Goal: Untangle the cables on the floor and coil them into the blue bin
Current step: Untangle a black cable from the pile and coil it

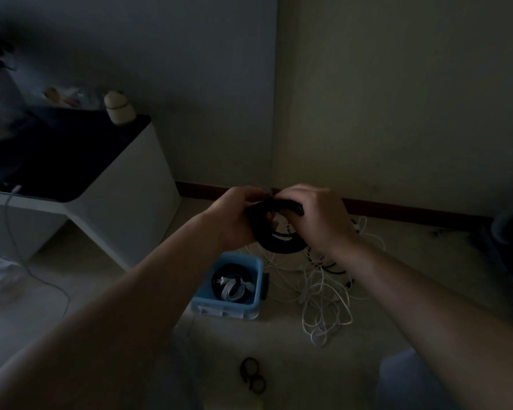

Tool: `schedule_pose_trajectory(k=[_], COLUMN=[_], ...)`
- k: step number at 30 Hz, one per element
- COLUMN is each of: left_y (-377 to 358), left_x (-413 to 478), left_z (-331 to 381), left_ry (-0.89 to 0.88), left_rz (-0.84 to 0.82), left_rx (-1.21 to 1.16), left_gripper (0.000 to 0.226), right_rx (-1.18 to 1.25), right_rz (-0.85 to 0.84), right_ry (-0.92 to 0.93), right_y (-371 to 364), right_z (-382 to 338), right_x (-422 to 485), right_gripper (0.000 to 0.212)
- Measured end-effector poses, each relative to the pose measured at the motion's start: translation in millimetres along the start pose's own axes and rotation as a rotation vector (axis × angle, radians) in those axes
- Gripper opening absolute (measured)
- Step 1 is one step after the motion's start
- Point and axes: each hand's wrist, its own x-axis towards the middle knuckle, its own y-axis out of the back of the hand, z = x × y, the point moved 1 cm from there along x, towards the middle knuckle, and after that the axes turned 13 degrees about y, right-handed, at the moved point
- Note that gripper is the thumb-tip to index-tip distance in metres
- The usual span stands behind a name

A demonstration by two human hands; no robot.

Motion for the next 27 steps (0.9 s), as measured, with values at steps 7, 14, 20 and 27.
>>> schedule_pose_trajectory(k=[7,14,20,27], left_y=[21.2,40.4,78.2,140.5], left_x=[-3.2,-3.3,-5.5,36.3], left_z=[0.5,-10.5,-24.3,-61.9], left_ry=[-0.037,-0.153,-0.351,-0.296], left_rz=[0.080,0.340,0.583,0.698], left_rx=[0.054,0.080,0.259,-0.039], left_gripper=[0.042,0.045,0.017,0.014], right_rx=[0.143,0.264,0.218,0.279], right_rz=[0.049,0.134,0.135,-0.002], right_ry=[-0.236,-0.469,-0.625,-0.739], right_y=[-17.8,-58.3,-103.2,-168.6], right_z=[-1.2,-2.1,-10.2,-13.5], right_x=[8.7,22.4,23.4,13.9], right_gripper=[0.014,0.011,0.021,0.018])
